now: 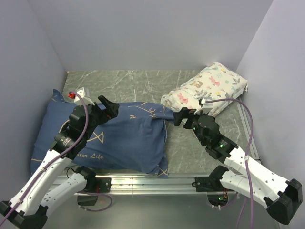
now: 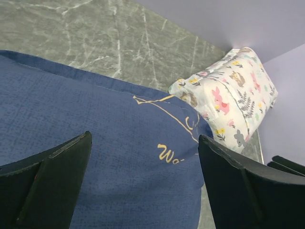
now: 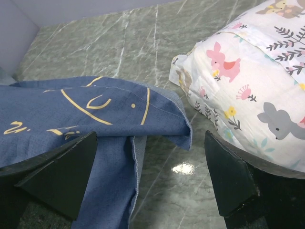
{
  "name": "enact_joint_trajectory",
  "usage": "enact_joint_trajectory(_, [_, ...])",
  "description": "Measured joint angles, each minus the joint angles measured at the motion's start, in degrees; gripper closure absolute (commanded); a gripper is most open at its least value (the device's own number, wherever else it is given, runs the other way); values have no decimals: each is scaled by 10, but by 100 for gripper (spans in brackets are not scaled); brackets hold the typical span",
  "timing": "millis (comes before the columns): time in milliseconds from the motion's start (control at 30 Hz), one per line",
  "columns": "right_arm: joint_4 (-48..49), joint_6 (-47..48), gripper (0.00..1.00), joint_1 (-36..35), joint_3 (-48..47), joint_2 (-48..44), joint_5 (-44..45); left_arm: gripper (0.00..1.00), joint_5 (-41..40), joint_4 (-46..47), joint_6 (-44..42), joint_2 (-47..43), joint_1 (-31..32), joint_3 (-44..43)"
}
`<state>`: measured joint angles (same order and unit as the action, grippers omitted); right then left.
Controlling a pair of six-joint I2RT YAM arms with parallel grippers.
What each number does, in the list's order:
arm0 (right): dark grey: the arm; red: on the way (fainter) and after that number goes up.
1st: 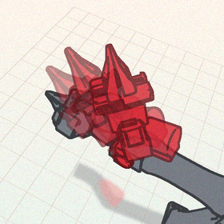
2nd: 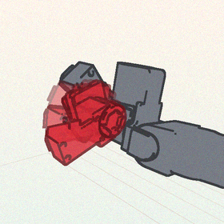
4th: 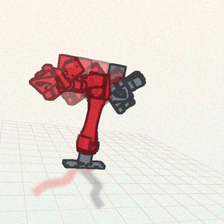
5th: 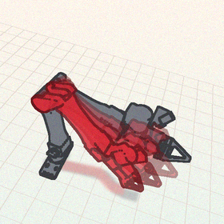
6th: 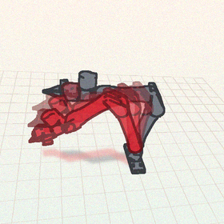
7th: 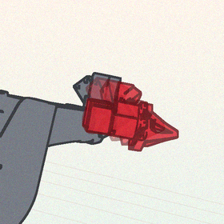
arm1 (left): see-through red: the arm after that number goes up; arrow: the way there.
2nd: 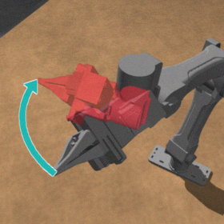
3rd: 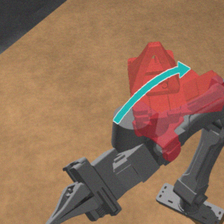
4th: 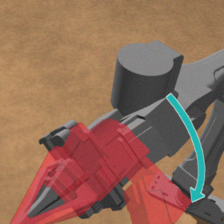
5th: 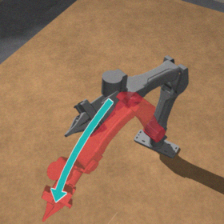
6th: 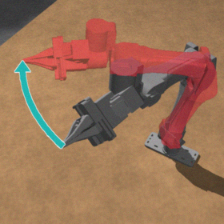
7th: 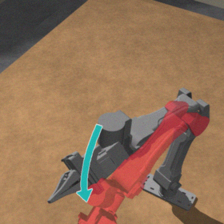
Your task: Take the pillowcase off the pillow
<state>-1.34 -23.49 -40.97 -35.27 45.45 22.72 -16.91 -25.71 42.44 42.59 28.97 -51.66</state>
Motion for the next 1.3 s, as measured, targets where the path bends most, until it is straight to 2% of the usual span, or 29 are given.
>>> enact_joint_trajectory(333, [-3,36,1,-13,-11,1,-49,1,-37,-56,6,0,0,-10])
enact_joint_trajectory(700, [-19,163,0,-260,-165,143,56,1,-73,-109,14,-8,0,-90])
enact_joint_trajectory(967, [14,303,0,-429,-260,337,123,1,-90,-141,13,-3,0,-124])
enact_joint_trajectory(1100, [30,355,0,-476,-273,416,133,1,-90,-153,12,5,0,-132])
enact_joint_trajectory(1300, [52,402,0,-490,-274,476,144,1,-90,-158,7,13,0,-143])
